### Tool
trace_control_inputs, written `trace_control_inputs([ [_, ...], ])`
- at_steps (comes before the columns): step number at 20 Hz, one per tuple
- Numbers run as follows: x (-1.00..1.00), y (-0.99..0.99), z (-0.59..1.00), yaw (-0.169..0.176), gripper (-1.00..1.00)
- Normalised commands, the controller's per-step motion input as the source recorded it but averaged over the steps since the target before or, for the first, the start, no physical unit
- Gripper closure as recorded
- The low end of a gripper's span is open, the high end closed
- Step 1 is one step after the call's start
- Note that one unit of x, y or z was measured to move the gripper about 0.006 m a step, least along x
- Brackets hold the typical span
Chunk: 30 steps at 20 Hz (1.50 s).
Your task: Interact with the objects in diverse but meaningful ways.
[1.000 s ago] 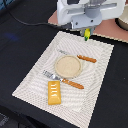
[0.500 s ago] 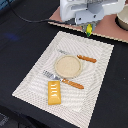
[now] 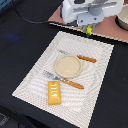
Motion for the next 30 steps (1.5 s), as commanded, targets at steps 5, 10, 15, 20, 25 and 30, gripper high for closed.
trace_control_inputs([
  [5,-0.14,0.32,-0.35,0.002,1.0],
  [10,-0.17,0.29,-0.39,0.006,1.0],
  [15,-0.18,0.27,-0.4,0.006,1.0],
  [20,-0.17,0.26,-0.4,0.003,1.0],
  [25,-0.15,0.26,-0.39,0.0,1.0],
  [30,-0.13,0.25,-0.38,0.0,1.0],
])
